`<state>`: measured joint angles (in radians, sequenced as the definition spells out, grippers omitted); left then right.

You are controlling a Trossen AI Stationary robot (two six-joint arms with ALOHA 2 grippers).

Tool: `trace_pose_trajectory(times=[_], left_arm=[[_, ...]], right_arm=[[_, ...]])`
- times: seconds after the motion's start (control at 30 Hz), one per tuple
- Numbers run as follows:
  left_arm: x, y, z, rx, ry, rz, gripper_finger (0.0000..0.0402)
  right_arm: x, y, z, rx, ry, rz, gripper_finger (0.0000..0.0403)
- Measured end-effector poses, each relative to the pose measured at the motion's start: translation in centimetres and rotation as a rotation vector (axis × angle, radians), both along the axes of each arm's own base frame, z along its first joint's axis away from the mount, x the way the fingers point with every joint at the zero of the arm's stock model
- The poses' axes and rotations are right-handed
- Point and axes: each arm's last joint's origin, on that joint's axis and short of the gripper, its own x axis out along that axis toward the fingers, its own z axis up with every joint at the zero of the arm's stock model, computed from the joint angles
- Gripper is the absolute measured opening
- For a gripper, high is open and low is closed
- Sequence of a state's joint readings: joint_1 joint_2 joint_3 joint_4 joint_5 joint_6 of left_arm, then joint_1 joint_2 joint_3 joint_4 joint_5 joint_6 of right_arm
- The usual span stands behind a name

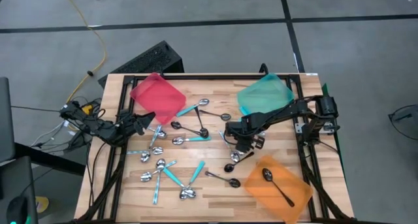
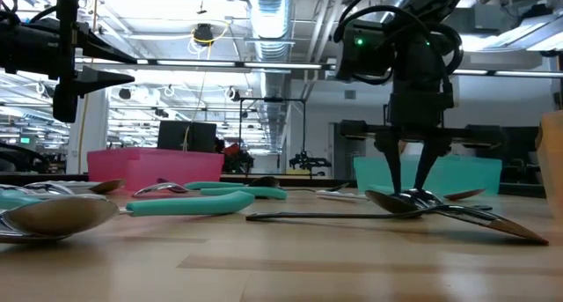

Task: Sort silverware by color (type)
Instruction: Put the blue spoon into the blue bin

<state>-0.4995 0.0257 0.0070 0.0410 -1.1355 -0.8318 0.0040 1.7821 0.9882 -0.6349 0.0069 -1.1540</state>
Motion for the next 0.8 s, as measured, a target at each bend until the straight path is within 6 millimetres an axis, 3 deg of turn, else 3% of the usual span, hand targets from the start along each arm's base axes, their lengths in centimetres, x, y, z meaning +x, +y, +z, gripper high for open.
trace_pose_trajectory(times=[0.27,0.8], left_arm=[[0.0,0.01,-0.01,0.0,0.001,0.003,0.0123],[-0.01,0.01,0.0,0.0,0.001,0.005,0.0123]], right_arm=[[-0.03,-0.01,-0.06,-0.004,0.003,-0.051,0.0056],[0.63,0.41,0.66,-0.004,-0.012,-0.133,0.005]])
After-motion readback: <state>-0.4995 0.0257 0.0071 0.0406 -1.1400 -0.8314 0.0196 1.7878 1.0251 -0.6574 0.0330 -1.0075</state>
